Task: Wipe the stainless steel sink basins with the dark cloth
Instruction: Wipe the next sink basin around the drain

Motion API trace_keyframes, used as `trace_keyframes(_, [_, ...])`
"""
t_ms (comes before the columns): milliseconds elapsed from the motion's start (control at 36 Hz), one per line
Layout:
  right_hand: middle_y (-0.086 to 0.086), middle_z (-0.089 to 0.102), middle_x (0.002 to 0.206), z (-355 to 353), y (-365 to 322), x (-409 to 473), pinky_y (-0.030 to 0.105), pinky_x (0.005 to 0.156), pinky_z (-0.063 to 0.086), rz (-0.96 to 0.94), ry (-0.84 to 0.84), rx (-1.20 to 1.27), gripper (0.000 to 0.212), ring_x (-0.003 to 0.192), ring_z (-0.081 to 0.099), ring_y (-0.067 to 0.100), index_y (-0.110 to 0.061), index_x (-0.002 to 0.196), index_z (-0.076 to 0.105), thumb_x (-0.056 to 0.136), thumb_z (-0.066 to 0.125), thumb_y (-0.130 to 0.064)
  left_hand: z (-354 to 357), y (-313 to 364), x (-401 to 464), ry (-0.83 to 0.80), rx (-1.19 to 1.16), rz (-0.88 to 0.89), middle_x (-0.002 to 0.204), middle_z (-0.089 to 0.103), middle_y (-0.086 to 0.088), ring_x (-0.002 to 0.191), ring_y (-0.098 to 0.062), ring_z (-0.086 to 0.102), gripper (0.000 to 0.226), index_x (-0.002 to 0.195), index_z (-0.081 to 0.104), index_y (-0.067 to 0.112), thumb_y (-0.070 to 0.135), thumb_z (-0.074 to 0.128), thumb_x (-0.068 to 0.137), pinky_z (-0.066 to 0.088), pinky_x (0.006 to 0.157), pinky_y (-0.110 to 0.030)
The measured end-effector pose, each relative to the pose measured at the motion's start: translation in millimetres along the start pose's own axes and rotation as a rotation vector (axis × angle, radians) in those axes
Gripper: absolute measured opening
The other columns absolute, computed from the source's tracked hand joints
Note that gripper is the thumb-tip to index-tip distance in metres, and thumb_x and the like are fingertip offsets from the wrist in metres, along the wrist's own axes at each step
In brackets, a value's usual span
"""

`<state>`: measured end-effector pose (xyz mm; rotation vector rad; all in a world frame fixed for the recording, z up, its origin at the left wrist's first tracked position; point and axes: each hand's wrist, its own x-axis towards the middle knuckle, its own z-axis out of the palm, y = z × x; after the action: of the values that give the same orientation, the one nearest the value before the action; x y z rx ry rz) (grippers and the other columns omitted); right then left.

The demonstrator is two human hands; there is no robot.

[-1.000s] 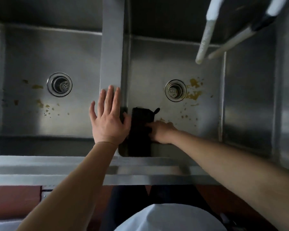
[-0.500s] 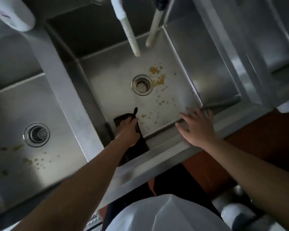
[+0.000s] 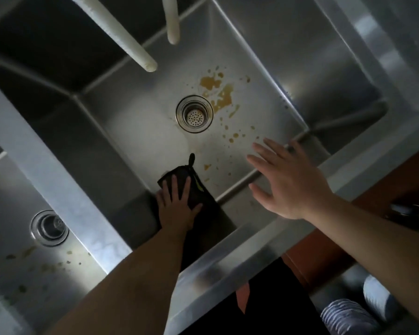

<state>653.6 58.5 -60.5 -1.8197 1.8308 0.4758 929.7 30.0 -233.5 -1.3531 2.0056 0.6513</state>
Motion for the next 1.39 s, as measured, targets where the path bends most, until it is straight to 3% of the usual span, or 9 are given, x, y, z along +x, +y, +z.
trace_keyframes(222, [0.007,0.037,0.157,-1,1,-1,0.057,0.115,0.026,-0.002,0.027,0.050,0.068,0.148,0.027,0.027,-0.020,0.144,0.046,0.090,0.029,-0.059,-33,73,72,0.228,-0.371,-0.226,0.165,-0.014,-0.017,0.150,-0.043,-0.013,0.091,0.158,-0.007,0.028,0.072,0.037,0.091,-0.001,0.121,-0.054])
trace_keyframes(472, [0.012,0.051,0.146,1,1,-1,0.059,0.106,0.037,-0.020,0.104,0.107,0.063,0.139,0.042,0.031,-0.013,0.133,0.057,0.084,0.048,-0.051,-127,6,186,0.299,-0.112,-0.200,0.167,-0.009,-0.006,0.153,-0.035,-0.006,0.089,0.157,-0.007,0.037,0.081,0.025,0.087,0.000,0.118,-0.062])
trace_keyframes(667, [0.011,0.052,0.145,-7,0,-2,0.058,0.107,0.037,-0.007,0.056,0.135,0.063,0.138,0.042,0.031,-0.014,0.133,0.056,0.083,0.049,-0.051,-112,7,156,0.248,-0.100,-0.204,0.166,-0.015,-0.010,0.152,-0.035,-0.011,0.090,0.158,-0.011,0.029,0.078,0.023,0.090,-0.001,0.120,-0.060])
trace_keyframes(861, [0.012,0.053,0.144,-11,-1,-3,0.058,0.105,0.038,-0.008,0.034,0.149,0.064,0.136,0.044,0.032,-0.012,0.134,0.056,0.083,0.049,-0.050,-25,1,64,0.178,0.147,0.060,0.165,-0.011,-0.016,0.151,-0.041,-0.007,0.090,0.157,-0.010,0.027,0.078,0.022,0.089,-0.002,0.119,-0.058])
trace_keyframes(917, [0.013,0.053,0.144,-13,0,-3,0.058,0.105,0.039,-0.013,0.018,0.149,0.064,0.137,0.044,0.033,-0.012,0.134,0.056,0.083,0.047,-0.050,-13,3,46,0.158,0.189,0.189,0.165,0.000,-0.019,0.150,-0.045,-0.002,0.090,0.158,0.004,0.026,0.078,0.023,0.087,0.001,0.119,-0.058])
trace_keyframes(1083, [0.014,0.052,0.145,-12,0,-2,0.058,0.105,0.039,-0.012,0.014,0.174,0.065,0.138,0.042,0.034,-0.012,0.136,0.054,0.084,0.048,-0.050,-25,12,61,0.207,0.323,0.611,0.163,0.020,-0.018,0.149,-0.046,0.010,0.086,0.156,0.025,0.027,0.078,0.031,0.088,0.018,0.120,-0.059])
trace_keyframes(1167, [0.014,0.050,0.146,-10,0,-1,0.058,0.105,0.037,-0.012,0.017,0.183,0.064,0.139,0.041,0.034,-0.012,0.136,0.054,0.084,0.048,-0.050,-45,24,85,0.197,0.402,0.788,0.165,0.012,-0.012,0.151,-0.042,0.009,0.087,0.157,0.017,0.032,0.078,0.041,0.087,0.014,0.120,-0.058])
trace_keyframes(1250, [0.014,0.052,0.143,-9,0,-1,0.057,0.105,0.037,-0.002,0.018,0.186,0.063,0.137,0.042,0.034,-0.012,0.135,0.055,0.083,0.047,-0.048,-67,60,109,0.205,0.416,0.834,0.166,0.007,-0.008,0.152,-0.040,0.004,0.085,0.156,0.008,0.036,0.077,0.038,0.088,0.008,0.120,-0.059])
trace_keyframes(1389, [0.010,0.069,0.116,-5,0,0,0.053,0.098,0.043,0.017,-0.013,0.198,0.059,0.125,0.053,0.033,-0.012,0.128,0.058,0.084,0.043,-0.047,-100,137,163,0.248,0.460,0.656,0.166,-0.016,-0.002,0.152,-0.033,-0.016,0.085,0.154,-0.011,0.044,0.083,0.018,0.085,-0.006,0.118,-0.062])
